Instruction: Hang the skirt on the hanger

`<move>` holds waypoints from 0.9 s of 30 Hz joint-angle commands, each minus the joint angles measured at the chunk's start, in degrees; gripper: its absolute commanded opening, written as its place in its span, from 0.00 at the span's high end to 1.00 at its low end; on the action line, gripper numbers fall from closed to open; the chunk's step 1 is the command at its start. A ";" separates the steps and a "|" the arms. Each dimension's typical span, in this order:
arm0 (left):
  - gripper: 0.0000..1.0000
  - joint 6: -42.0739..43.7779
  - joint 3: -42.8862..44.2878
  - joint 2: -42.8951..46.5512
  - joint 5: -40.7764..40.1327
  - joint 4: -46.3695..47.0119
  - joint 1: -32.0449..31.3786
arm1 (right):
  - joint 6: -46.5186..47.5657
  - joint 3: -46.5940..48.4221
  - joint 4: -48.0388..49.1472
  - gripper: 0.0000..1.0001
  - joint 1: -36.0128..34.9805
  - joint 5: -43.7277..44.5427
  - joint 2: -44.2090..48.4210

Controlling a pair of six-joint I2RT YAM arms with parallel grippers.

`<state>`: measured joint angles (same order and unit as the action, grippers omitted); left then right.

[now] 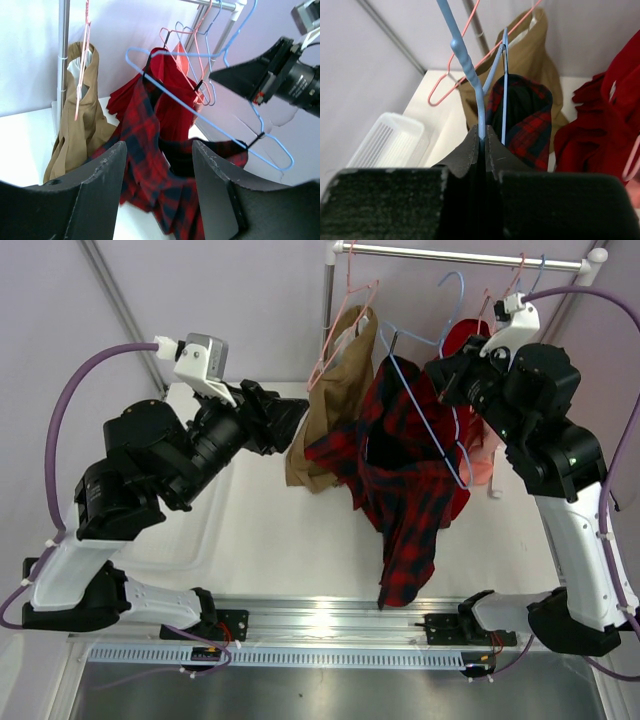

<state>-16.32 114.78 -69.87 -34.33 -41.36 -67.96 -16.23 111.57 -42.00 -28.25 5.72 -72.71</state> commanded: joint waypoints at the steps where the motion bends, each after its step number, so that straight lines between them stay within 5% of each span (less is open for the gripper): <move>1: 0.40 1.37 2.46 0.78 0.14 -0.38 0.11 | 2.95 8.03 5.70 1.00 0.65 5.18 -1.38; 27: 0.41 -0.21 -2.72 2.19 1.19 0.23 0.11 | 7.27 20.62 20.89 1.00 6.27 10.90 -18.70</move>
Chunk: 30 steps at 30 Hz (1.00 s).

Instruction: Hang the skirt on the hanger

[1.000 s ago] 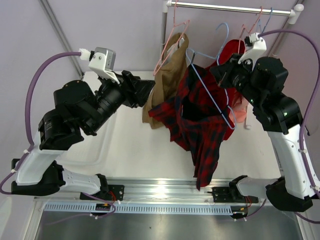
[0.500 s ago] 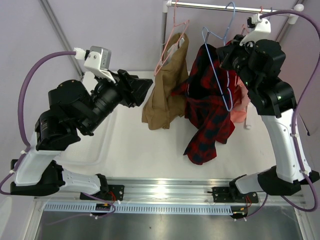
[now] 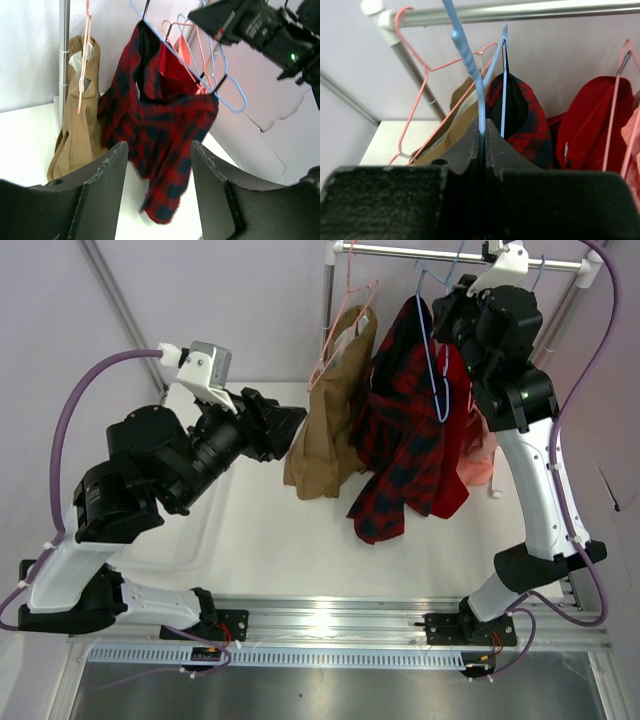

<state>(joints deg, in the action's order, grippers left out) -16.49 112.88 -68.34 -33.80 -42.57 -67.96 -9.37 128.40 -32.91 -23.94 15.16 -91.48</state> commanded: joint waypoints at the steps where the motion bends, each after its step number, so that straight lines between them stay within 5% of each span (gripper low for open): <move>1: 0.42 0.05 -0.99 0.57 0.67 1.52 0.11 | -0.21 3.18 12.42 1.00 3.02 0.06 -0.27; 10: 0.41 0.05 -6.52 2.59 1.37 3.98 0.11 | -7.77 -2.27 19.53 1.00 15.32 -17.25 -3.26; 30: 0.40 1.38 -10.66 3.21 1.72 5.92 0.20 | -7.69 -3.60 17.79 1.00 13.05 -11.82 -12.40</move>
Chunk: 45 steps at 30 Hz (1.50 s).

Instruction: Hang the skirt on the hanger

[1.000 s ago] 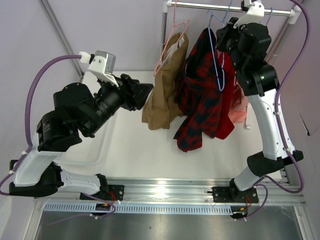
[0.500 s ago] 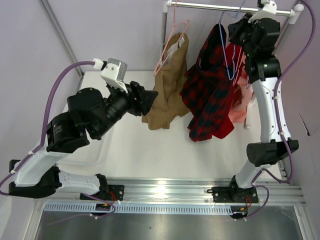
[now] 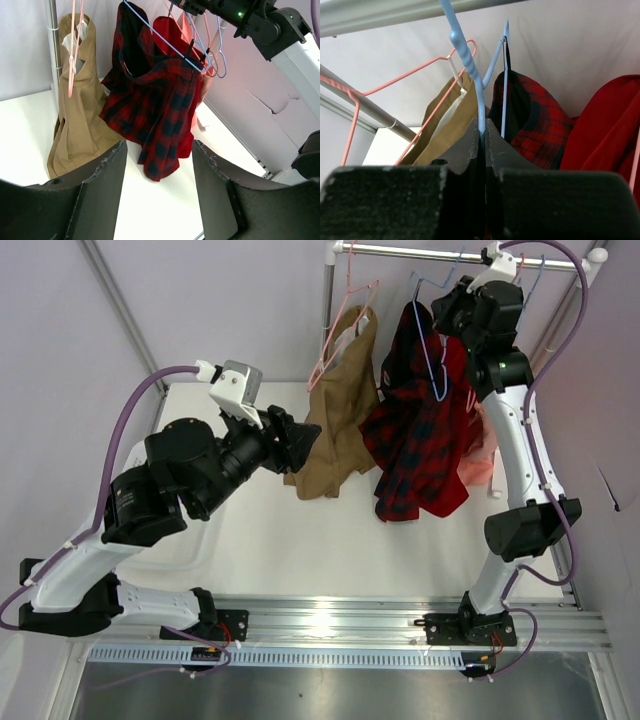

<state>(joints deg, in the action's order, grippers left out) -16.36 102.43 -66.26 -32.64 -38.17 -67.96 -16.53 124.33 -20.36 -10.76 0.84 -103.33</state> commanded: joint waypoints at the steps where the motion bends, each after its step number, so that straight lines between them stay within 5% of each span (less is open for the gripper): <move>1: 0.40 1.24 -0.13 1.22 0.56 1.44 0.20 | -0.52 0.82 4.98 1.00 -0.05 2.76 -0.91; 17: 0.38 0.28 -1.36 1.04 1.18 0.91 0.20 | -1.39 -4.36 2.09 1.00 0.22 3.29 -0.91; 31: 0.34 0.36 -1.45 1.04 1.97 0.21 0.20 | -7.01 -12.97 1.99 0.28 2.77 -0.92 6.90; 36: 0.33 1.07 -0.66 1.13 1.09 -0.58 0.20 | -9.30 -15.96 1.38 0.16 2.94 -4.61 12.70; 38: 0.33 1.33 -0.04 0.96 0.92 -1.11 0.20 | -10.01 -16.75 0.15 0.01 2.94 -5.41 14.55; 45: 0.31 1.51 -0.21 1.22 -1.19 -2.25 0.20 | -10.71 -23.86 -3.45 0.01 3.29 -7.87 25.80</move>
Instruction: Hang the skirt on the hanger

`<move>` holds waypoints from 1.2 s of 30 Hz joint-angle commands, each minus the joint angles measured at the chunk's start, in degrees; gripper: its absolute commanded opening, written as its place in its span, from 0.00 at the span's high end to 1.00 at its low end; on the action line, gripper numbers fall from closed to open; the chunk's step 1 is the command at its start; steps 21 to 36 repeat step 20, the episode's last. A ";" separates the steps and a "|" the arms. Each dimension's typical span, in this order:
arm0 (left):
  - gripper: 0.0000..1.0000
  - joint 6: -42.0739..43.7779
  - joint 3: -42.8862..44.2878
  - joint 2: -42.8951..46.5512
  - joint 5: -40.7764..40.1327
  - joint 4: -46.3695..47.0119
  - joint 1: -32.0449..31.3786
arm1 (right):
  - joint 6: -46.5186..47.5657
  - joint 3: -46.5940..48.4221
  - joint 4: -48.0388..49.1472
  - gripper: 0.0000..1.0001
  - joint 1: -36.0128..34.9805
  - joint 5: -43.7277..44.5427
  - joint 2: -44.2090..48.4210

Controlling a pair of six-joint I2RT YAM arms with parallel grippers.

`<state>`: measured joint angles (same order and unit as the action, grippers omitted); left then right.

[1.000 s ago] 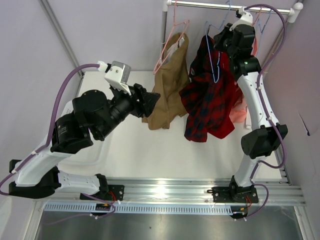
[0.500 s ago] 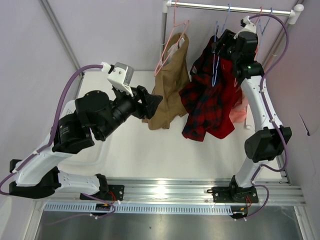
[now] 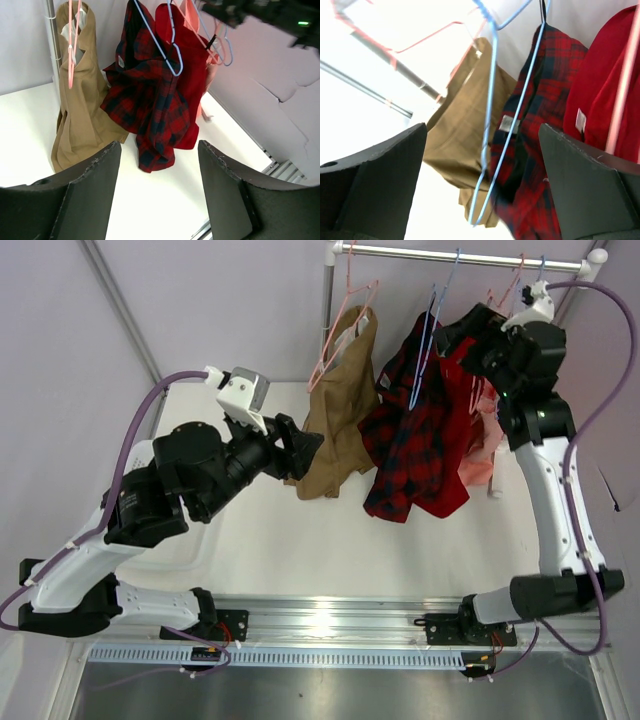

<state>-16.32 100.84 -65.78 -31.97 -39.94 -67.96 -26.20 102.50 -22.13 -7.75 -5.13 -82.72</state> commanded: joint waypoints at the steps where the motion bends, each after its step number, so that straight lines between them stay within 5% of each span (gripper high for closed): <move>1: 0.31 1.46 1.12 1.09 -2.22 -0.66 0.20 | -1.05 -3.08 -3.60 0.01 0.28 -2.08 6.68; 13: 0.31 -3.54 -10.48 4.60 -5.47 -2.59 0.20 | 3.07 -29.02 -13.98 0.01 0.28 1.88 36.13; 36: 0.31 -5.74 -16.63 5.84 -4.69 -2.16 0.64 | 3.34 -32.53 -18.30 0.01 0.19 -0.23 39.39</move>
